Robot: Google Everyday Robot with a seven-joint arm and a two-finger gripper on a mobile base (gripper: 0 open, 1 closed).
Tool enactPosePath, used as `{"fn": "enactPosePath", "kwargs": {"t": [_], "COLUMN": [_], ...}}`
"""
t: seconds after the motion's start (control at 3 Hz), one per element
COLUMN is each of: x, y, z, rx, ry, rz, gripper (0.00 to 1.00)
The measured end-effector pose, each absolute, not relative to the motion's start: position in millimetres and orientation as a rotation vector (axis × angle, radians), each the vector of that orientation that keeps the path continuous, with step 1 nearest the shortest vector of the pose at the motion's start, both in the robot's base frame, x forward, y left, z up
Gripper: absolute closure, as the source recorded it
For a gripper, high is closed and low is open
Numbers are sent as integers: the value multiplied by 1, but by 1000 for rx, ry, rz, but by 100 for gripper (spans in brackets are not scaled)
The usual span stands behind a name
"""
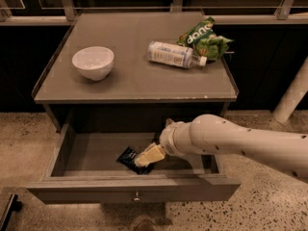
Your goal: Pick rxbar blueberry from top drawer and place on counter
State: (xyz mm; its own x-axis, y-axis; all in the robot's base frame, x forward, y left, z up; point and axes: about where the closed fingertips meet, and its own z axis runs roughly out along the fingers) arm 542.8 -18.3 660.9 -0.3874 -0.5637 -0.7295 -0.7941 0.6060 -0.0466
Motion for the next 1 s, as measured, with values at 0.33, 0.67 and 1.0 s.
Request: {"fn": "enactPosePath", "kwargs": {"t": [0.33, 0.67, 1.0], "x": [543, 543, 560], "y": [-15, -20, -6], "z": [661, 656, 637], "rx": [-1073, -1011, -968], "ry": [2100, 2110, 2098], "rz": [407, 384, 363], "gripper": [0, 0, 0]}}
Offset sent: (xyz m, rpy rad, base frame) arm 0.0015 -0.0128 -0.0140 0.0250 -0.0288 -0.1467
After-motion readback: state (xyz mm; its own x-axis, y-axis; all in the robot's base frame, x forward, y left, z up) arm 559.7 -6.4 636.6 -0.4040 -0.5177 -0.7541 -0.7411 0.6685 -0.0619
